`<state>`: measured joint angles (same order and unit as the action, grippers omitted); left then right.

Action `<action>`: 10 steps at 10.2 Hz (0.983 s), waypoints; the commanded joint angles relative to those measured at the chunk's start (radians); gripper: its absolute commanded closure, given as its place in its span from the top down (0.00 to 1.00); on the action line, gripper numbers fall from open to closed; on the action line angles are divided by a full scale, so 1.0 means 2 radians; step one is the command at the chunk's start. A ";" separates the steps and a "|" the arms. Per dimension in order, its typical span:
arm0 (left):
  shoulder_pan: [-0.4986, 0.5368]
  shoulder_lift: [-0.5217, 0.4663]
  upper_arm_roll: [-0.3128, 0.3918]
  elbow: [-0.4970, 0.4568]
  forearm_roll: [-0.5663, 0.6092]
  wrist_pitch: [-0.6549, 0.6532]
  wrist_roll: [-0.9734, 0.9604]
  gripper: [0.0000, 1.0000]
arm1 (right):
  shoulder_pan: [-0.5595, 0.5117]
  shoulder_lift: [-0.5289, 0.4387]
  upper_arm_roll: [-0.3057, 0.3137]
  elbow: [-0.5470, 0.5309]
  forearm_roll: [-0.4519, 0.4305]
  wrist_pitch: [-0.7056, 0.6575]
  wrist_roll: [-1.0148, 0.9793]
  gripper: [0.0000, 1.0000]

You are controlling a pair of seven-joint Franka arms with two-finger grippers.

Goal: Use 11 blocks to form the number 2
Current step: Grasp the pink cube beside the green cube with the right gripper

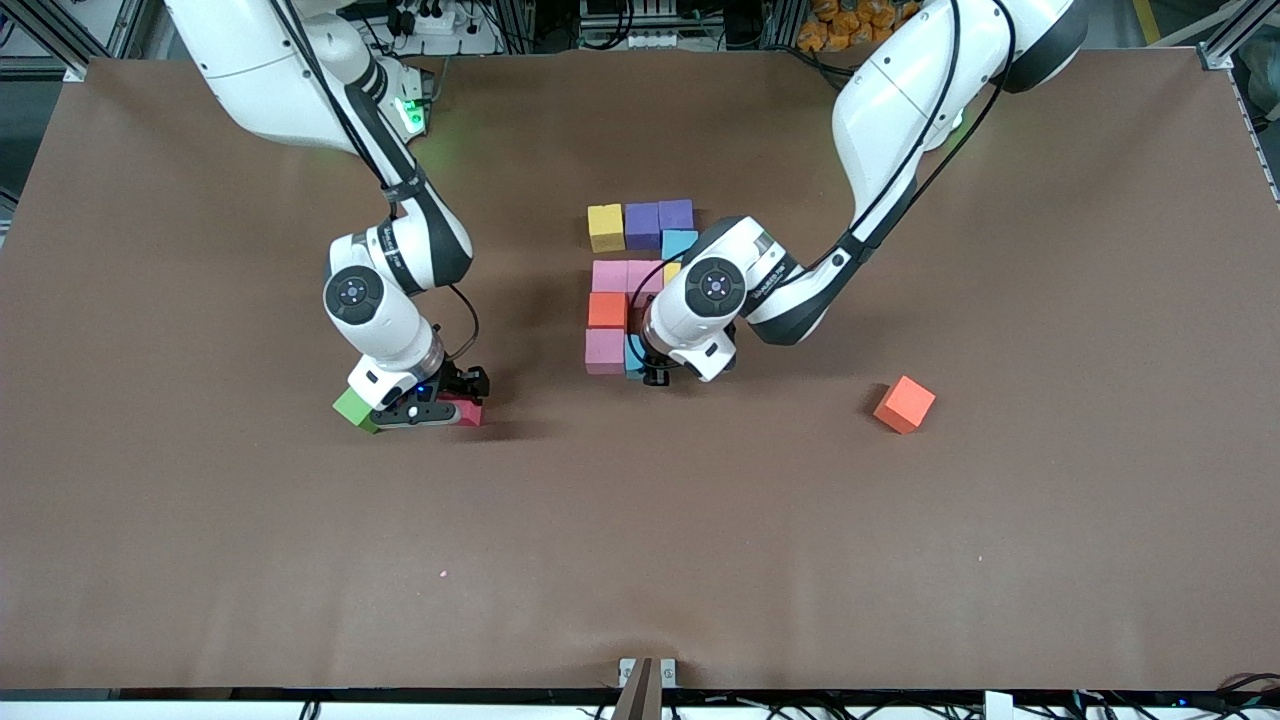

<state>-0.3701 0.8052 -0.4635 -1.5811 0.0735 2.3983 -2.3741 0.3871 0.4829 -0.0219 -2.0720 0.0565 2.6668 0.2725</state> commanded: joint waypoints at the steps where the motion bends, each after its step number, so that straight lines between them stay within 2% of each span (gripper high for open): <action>1: -0.008 -0.005 0.005 -0.024 0.007 0.003 0.000 0.61 | 0.014 -0.007 -0.008 0.024 0.004 -0.042 0.015 0.50; 4: -0.011 -0.005 0.005 -0.025 0.008 0.001 0.000 0.64 | 0.014 -0.040 -0.007 0.032 0.002 -0.096 0.015 0.49; 5: -0.013 -0.005 0.005 -0.025 0.008 0.001 0.000 0.78 | 0.018 -0.044 -0.007 0.032 0.002 -0.097 0.018 0.49; 6: -0.013 -0.005 0.005 -0.025 0.008 0.000 0.000 1.00 | 0.023 -0.044 -0.007 0.034 0.002 -0.096 0.022 0.49; 9: -0.011 -0.011 0.004 -0.023 0.024 -0.016 0.010 1.00 | 0.024 -0.046 -0.007 0.044 0.000 -0.100 0.016 0.49; 10: -0.011 -0.015 0.004 -0.022 0.026 -0.026 0.020 1.00 | 0.025 -0.045 -0.007 0.064 0.000 -0.129 0.016 0.49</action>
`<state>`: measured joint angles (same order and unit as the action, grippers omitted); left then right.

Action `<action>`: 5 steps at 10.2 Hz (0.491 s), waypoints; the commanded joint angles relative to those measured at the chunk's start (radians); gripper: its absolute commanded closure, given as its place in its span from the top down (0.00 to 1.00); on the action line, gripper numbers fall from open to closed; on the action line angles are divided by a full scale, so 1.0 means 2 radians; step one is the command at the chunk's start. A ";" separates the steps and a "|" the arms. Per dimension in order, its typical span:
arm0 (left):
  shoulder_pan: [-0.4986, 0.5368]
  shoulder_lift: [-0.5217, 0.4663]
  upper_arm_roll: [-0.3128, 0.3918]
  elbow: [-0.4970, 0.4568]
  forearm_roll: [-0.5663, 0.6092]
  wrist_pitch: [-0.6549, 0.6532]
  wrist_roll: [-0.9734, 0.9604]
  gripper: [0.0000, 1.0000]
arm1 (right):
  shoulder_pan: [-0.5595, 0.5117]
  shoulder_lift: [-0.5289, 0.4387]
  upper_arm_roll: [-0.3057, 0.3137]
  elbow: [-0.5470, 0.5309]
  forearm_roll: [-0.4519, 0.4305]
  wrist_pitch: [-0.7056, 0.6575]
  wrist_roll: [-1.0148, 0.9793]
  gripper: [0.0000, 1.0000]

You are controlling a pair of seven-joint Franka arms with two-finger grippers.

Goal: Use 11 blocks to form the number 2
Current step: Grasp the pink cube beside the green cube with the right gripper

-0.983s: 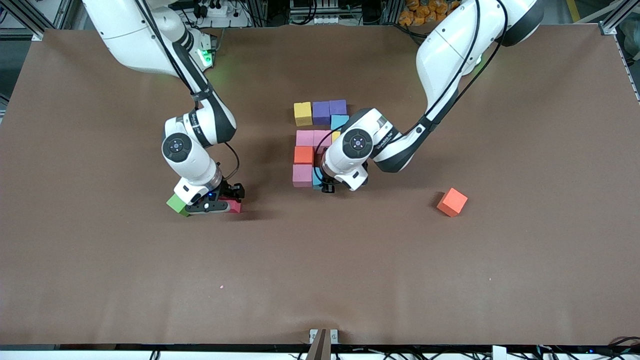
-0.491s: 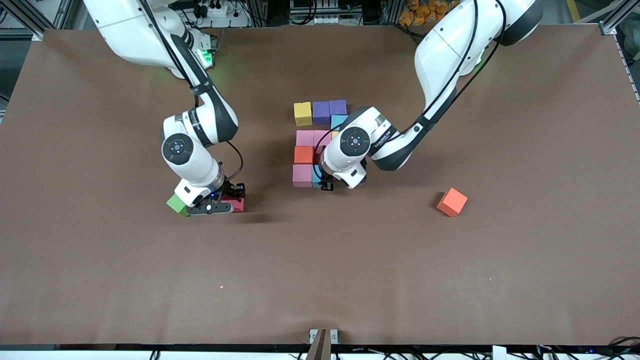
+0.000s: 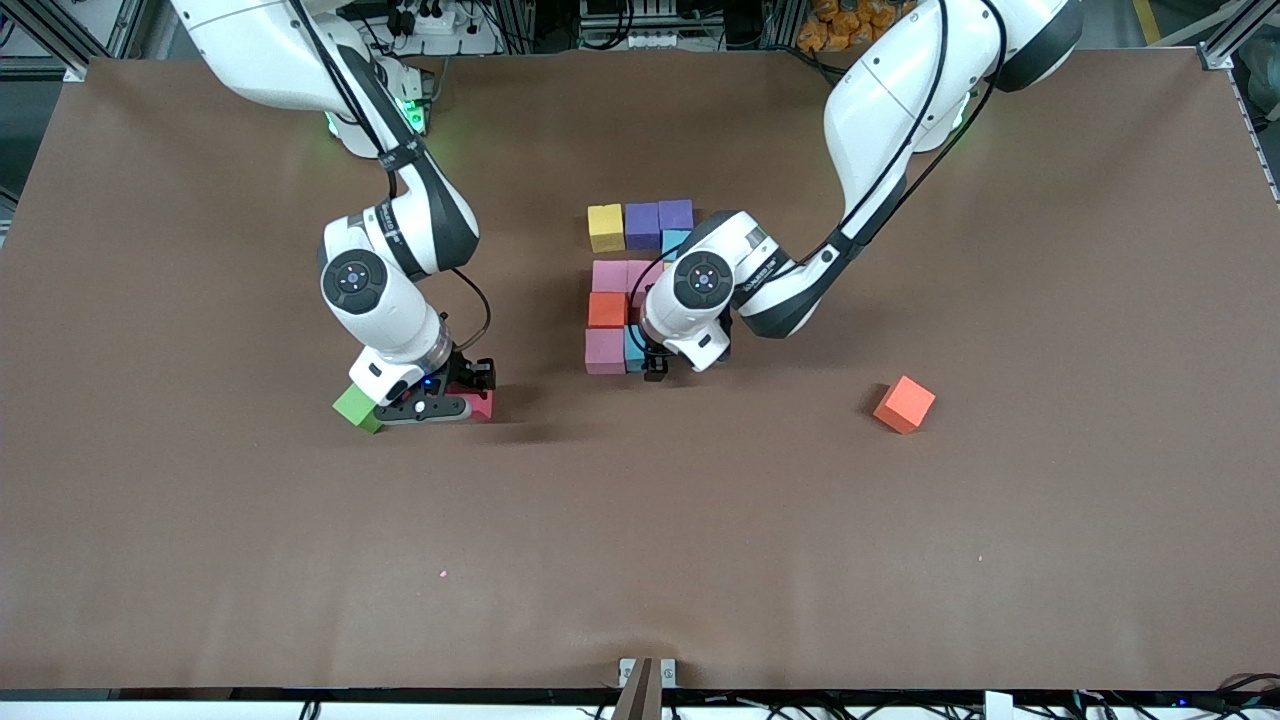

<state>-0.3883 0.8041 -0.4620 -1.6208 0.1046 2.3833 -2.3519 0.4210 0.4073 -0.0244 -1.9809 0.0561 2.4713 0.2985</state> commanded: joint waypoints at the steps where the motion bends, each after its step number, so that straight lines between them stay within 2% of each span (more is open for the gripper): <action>1: 0.002 -0.018 0.002 0.000 0.011 -0.025 0.015 1.00 | 0.018 -0.007 -0.006 0.047 0.000 -0.067 0.004 0.49; 3: 0.006 -0.023 0.000 0.004 0.011 -0.031 0.025 1.00 | 0.037 -0.003 -0.006 0.093 -0.004 -0.118 0.001 0.49; 5: 0.009 -0.034 -0.001 0.005 0.011 -0.043 0.031 1.00 | 0.058 -0.006 -0.006 0.098 -0.012 -0.119 -0.016 0.49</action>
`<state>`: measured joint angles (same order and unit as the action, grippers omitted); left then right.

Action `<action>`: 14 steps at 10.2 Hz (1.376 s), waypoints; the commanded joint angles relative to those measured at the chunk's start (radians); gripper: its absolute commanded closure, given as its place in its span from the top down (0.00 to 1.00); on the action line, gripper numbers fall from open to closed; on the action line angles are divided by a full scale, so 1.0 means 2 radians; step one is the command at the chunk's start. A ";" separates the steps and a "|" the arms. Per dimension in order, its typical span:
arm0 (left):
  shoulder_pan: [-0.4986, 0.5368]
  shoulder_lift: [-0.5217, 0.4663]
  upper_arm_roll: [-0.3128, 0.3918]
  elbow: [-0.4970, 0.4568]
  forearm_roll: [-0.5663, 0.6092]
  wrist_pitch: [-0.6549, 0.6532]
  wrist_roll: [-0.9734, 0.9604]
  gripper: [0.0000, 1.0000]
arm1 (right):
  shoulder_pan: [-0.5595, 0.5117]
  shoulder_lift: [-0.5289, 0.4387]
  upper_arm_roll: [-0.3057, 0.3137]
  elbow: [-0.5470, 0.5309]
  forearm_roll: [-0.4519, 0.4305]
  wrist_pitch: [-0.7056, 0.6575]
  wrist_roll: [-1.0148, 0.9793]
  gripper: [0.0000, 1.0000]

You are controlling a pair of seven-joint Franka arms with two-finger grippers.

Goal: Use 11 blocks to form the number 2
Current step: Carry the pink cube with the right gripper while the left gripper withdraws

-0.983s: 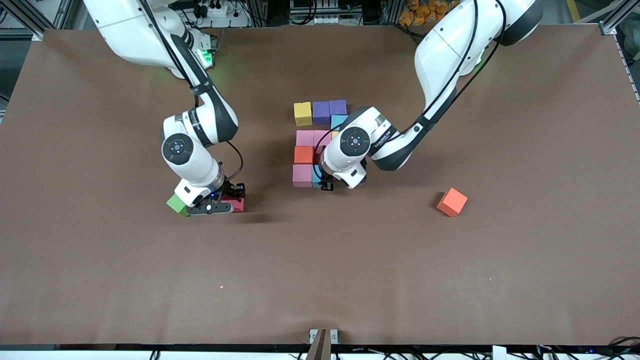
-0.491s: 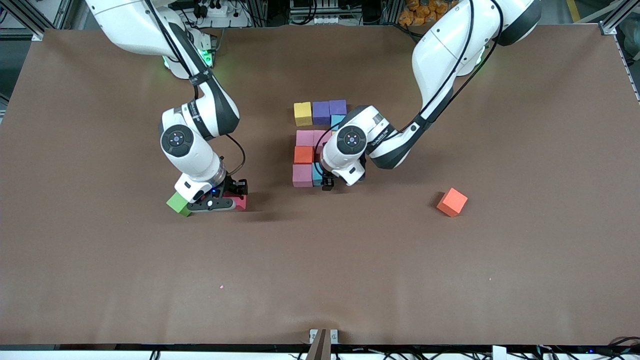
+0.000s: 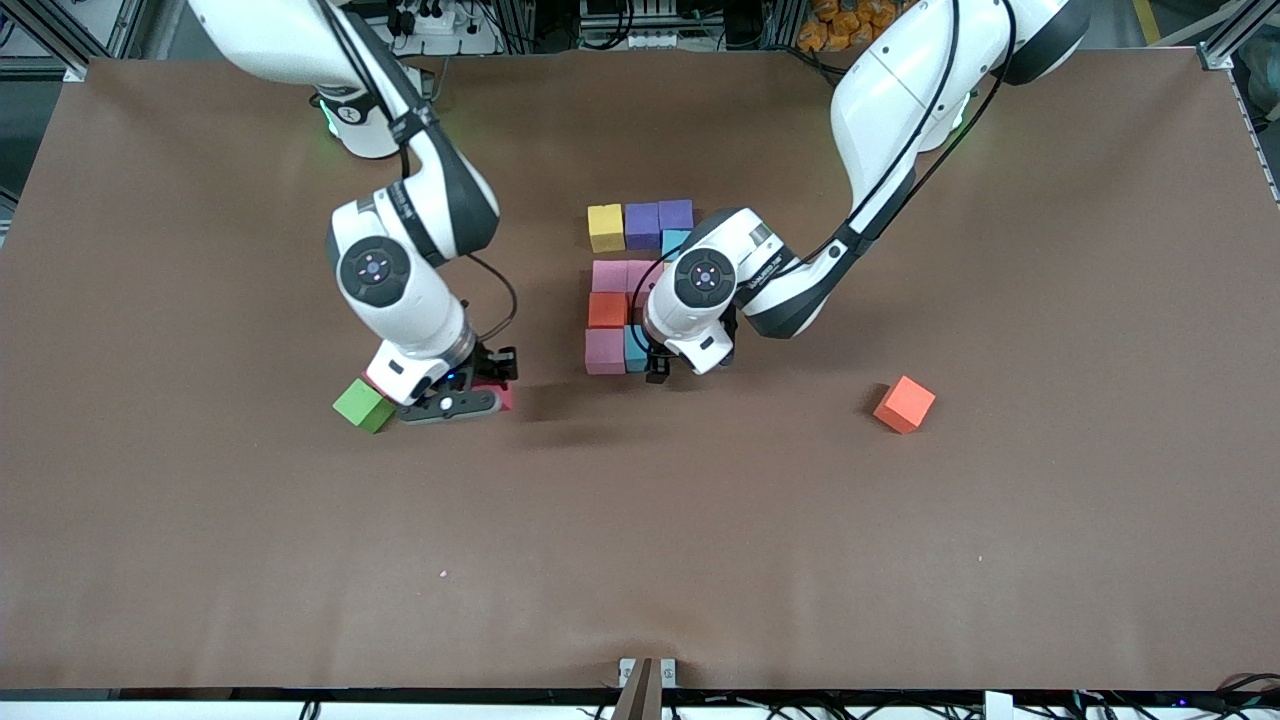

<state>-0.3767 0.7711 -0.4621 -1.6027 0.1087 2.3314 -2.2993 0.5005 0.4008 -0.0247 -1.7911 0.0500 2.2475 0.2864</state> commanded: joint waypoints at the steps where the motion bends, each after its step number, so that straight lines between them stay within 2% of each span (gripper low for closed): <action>1: 0.007 -0.025 -0.001 -0.004 0.009 -0.021 0.013 1.00 | 0.031 -0.003 -0.006 0.005 -0.019 -0.006 -0.023 0.49; 2: 0.010 -0.033 -0.001 -0.004 0.009 -0.032 0.023 1.00 | 0.039 -0.003 -0.005 0.005 -0.039 -0.002 -0.029 0.49; 4: 0.013 -0.053 -0.001 -0.004 0.007 -0.047 0.044 1.00 | 0.061 -0.003 -0.005 0.006 -0.048 0.000 -0.029 0.50; 5: 0.025 -0.066 -0.001 -0.004 0.008 -0.053 0.045 1.00 | 0.069 -0.003 -0.005 0.005 -0.048 0.000 -0.029 0.57; 6: 0.041 -0.076 -0.003 0.000 0.003 -0.066 0.063 1.00 | 0.074 -0.003 -0.004 0.005 -0.048 0.000 -0.030 0.59; 9: 0.085 -0.102 -0.005 0.007 0.000 -0.100 0.119 1.00 | 0.086 0.007 0.009 0.005 -0.045 0.000 -0.057 0.54; 11: 0.115 -0.110 -0.010 0.023 0.001 -0.138 0.178 1.00 | 0.109 0.019 0.012 0.010 -0.044 0.042 -0.062 0.52; 12: 0.127 -0.124 -0.008 0.024 0.002 -0.157 0.191 1.00 | 0.125 0.036 0.012 0.032 -0.043 0.047 -0.097 0.48; 14: 0.154 -0.141 -0.008 0.024 0.003 -0.185 0.194 1.00 | 0.145 0.092 0.012 0.113 -0.044 0.047 -0.136 0.47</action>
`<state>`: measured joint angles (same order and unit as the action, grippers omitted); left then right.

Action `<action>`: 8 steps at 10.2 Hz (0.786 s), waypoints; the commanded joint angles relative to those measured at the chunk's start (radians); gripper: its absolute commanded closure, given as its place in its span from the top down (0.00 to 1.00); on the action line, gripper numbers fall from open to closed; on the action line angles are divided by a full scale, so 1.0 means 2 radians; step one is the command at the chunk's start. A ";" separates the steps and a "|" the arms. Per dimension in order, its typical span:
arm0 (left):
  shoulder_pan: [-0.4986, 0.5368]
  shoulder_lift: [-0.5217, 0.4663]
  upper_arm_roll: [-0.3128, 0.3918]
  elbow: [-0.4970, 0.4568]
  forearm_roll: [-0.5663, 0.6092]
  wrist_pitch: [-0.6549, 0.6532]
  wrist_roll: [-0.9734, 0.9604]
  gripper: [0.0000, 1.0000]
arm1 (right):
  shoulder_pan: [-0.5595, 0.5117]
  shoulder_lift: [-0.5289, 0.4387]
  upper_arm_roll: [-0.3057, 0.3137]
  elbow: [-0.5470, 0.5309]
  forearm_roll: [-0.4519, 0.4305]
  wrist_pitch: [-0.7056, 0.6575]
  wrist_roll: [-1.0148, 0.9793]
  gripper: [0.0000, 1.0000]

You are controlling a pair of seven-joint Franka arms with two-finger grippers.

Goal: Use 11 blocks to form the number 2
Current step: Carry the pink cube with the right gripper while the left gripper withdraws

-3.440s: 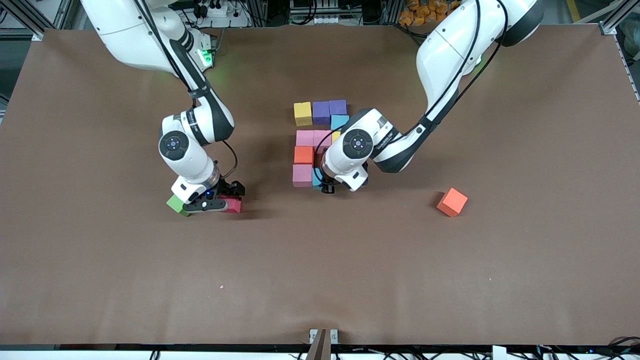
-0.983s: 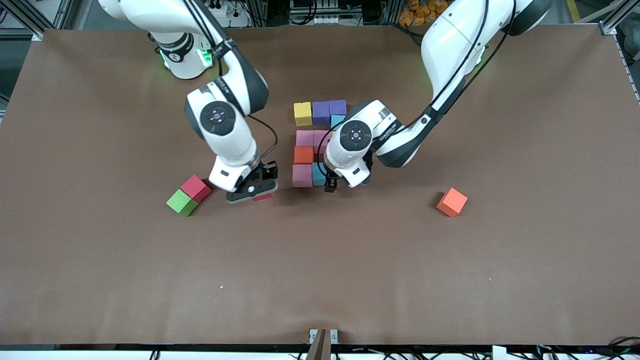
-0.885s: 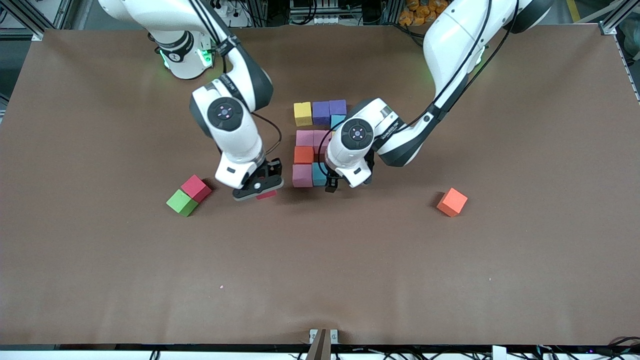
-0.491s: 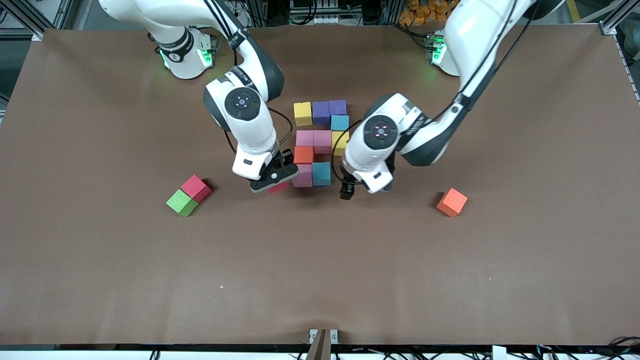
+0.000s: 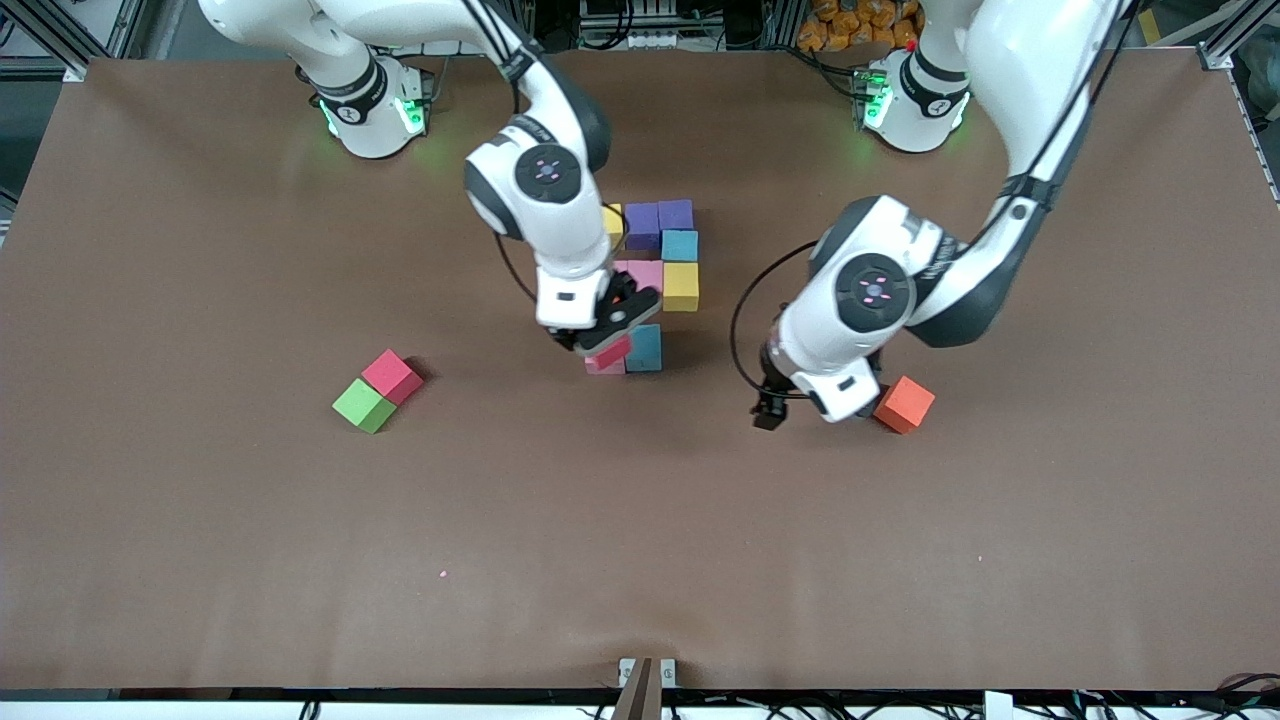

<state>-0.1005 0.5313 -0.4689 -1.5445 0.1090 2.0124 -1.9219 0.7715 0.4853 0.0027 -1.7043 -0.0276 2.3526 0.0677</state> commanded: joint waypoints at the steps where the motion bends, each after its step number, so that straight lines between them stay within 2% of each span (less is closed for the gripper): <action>1: 0.019 -0.028 -0.003 -0.005 0.004 -0.035 0.005 1.00 | 0.021 0.069 -0.002 0.096 -0.006 -0.006 -0.052 0.47; 3: 0.041 -0.036 -0.002 -0.005 0.007 -0.044 0.005 1.00 | 0.030 0.091 -0.002 0.123 -0.006 -0.004 -0.117 0.47; 5: 0.060 -0.036 -0.001 -0.002 0.008 -0.045 0.008 1.00 | 0.041 0.102 -0.002 0.128 -0.006 -0.002 -0.138 0.47; 8: 0.092 -0.044 0.004 0.001 0.008 -0.045 0.018 1.00 | 0.057 0.118 -0.003 0.140 -0.006 0.017 -0.229 0.46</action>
<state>0.0552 0.4742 -0.4586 -1.5425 0.1103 1.9414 -1.9049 0.8687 0.6902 0.0035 -1.4756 -0.0284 2.3706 -0.3232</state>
